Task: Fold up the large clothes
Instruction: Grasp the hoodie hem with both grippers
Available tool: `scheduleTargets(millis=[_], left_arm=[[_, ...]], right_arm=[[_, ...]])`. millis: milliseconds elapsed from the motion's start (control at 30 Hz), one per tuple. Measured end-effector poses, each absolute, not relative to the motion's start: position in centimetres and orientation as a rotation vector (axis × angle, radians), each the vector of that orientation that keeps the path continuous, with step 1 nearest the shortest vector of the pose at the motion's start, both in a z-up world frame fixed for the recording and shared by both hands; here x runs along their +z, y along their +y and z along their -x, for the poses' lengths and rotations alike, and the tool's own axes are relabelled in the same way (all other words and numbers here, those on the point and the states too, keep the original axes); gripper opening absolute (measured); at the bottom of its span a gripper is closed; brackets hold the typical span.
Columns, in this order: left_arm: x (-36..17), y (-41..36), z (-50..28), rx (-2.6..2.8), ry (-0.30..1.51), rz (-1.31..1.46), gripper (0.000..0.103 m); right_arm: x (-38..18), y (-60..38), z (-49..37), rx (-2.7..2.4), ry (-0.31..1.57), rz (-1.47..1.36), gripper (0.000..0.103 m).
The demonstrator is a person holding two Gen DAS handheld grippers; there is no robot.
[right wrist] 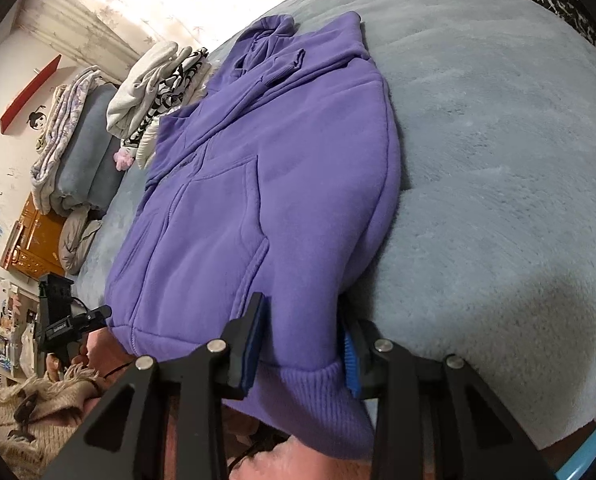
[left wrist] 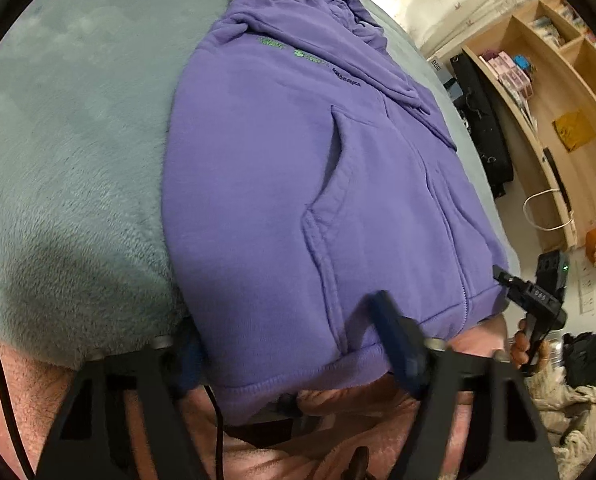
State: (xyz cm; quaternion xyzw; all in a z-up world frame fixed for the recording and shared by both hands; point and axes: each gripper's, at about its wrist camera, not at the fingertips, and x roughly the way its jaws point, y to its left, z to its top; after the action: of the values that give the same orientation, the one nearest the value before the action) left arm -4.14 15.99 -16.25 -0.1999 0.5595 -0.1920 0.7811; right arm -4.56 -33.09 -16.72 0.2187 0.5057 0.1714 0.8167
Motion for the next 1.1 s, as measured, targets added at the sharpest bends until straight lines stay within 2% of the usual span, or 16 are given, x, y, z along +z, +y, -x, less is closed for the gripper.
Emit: scheduleTargets(millis=[67,133,233,600,800,1100], left_arm=[[-15.9,15.8,4.1,-0.416,1.199,0.427,0.026],[-15.5,15.9,4.2,-0.420,1.190,0.433,0.019],[-14.5,15.3,4.5,-0.397,1.163,0.389,0.013],[-6.2,16.5,5.5,-0.434,0.936,0.428,0.009],[-4.4,18.4,7.0,-0.443,0.910,0.473,0.009],[-1.0,21.0,9.9,-0.466,0.921,0.460,0.009]], right_arm=[[-16.5,-32.7,4.6,0.346,1.075,-0.440,0.024],[-16.1,-32.2,4.6,0.329,1.068,-0.424,0.018],[-14.9,-31.5,4.8,0.309,1.048,-0.382,0.014],[-8.1,-30.0,6.7,0.343,0.891,-0.332,0.011],[-5.0,-29.1,9.0,0.379,0.845,-0.302,0.011],[-2.3,-28.1,13.3,0.444,0.874,-0.243,0.011]])
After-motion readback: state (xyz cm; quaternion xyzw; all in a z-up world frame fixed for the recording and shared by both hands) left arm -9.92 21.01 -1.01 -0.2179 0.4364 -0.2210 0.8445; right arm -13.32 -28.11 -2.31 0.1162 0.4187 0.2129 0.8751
